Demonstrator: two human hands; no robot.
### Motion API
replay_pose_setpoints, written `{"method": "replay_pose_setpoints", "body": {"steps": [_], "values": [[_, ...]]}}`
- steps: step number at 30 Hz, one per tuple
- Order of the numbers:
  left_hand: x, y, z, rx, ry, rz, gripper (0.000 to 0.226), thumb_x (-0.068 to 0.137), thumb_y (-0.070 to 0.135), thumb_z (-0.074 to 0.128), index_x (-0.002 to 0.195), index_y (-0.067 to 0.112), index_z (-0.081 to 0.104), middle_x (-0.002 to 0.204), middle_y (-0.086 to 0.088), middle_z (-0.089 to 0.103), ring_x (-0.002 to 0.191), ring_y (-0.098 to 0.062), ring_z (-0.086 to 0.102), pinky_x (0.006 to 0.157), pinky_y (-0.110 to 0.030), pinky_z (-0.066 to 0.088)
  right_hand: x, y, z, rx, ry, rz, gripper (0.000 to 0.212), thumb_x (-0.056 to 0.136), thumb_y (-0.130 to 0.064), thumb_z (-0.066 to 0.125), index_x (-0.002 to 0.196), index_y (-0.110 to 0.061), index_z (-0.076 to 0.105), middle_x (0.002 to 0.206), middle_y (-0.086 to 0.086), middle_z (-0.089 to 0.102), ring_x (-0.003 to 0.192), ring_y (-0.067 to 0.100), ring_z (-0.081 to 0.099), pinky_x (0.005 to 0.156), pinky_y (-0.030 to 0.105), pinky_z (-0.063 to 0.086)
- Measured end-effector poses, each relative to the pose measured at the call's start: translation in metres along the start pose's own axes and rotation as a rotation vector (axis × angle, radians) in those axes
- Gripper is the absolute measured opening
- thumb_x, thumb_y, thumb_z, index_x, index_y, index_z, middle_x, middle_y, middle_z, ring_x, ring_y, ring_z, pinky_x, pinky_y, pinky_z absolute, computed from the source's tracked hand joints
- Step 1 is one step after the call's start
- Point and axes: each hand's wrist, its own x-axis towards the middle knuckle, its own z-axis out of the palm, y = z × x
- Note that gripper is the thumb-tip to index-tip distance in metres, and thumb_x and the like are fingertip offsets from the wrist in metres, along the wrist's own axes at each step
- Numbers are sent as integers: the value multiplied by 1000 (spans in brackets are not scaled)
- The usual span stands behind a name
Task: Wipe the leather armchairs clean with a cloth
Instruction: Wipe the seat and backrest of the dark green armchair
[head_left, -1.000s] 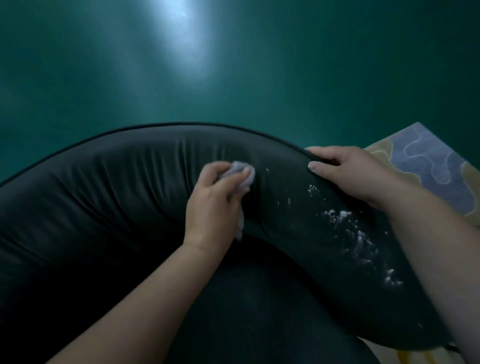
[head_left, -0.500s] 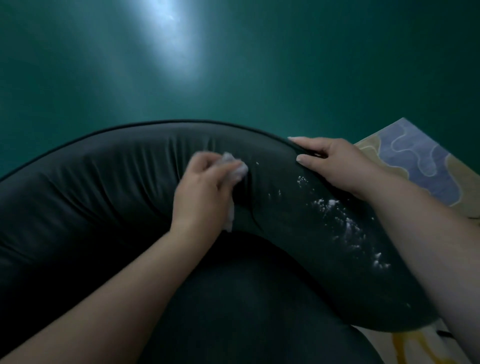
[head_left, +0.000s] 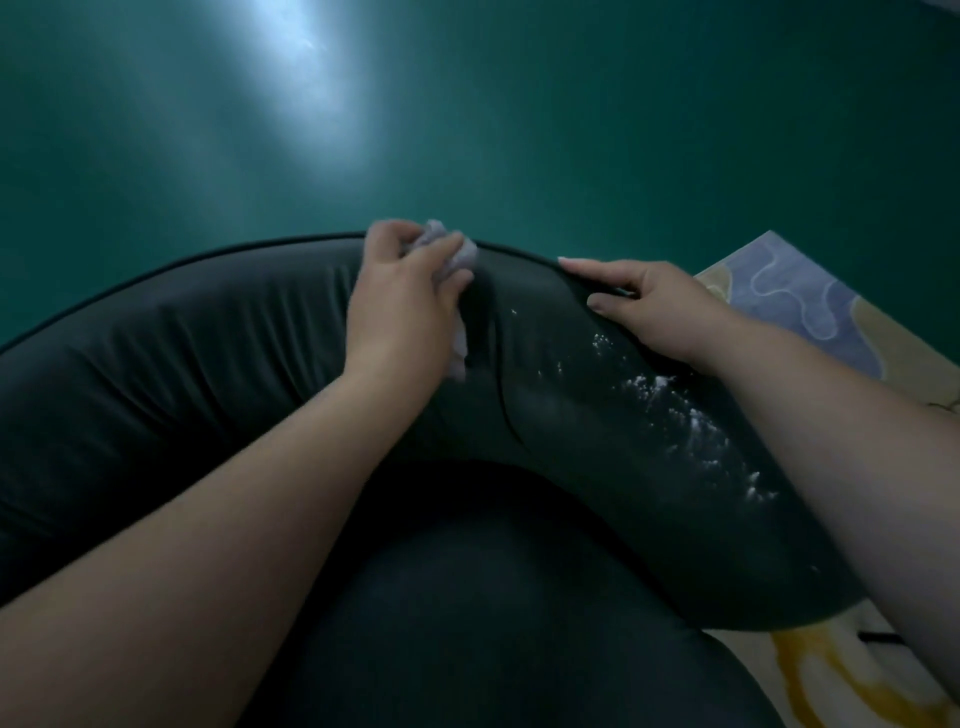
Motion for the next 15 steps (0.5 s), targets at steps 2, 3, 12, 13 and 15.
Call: {"method": "replay_pose_setpoints", "body": {"steps": [2,3,12,13,15], "values": [[-12,2,12,53,-69,5,30,94,22,53,124,22,60,131,-8,47,110,-23,49,85,-19,34,1,1,1,13,13,-3,45,94,-16,56,120,-52,55,122,-26,54,118,-4,47,95,8,30],[-26,4,17,61,-83,-2,31,94,22,52,124,23,59,129,-8,48,107,-23,50,81,-22,36,1,2,1,22,14,-8,44,94,-15,56,122,-49,56,123,-25,54,119,-3,47,99,11,30],[-28,13,20,-47,150,-82,26,91,21,60,116,18,68,114,-1,50,102,-7,48,92,-5,30,6,4,-5,80,-36,-17,41,92,-19,59,122,-48,57,119,-23,58,109,-4,53,90,8,38],[-23,21,26,-52,137,-110,26,91,21,59,116,19,68,116,-3,51,105,-12,51,92,-11,33,6,5,-5,89,-41,-18,41,92,-19,59,121,-48,58,119,-22,59,107,-4,55,88,8,39],[-38,34,41,-46,112,-138,22,92,22,59,112,20,70,114,-5,54,101,-17,56,88,-20,42,7,8,-5,121,-39,-25,40,92,-18,60,122,-45,58,118,-20,61,105,-4,56,92,11,41]]}}
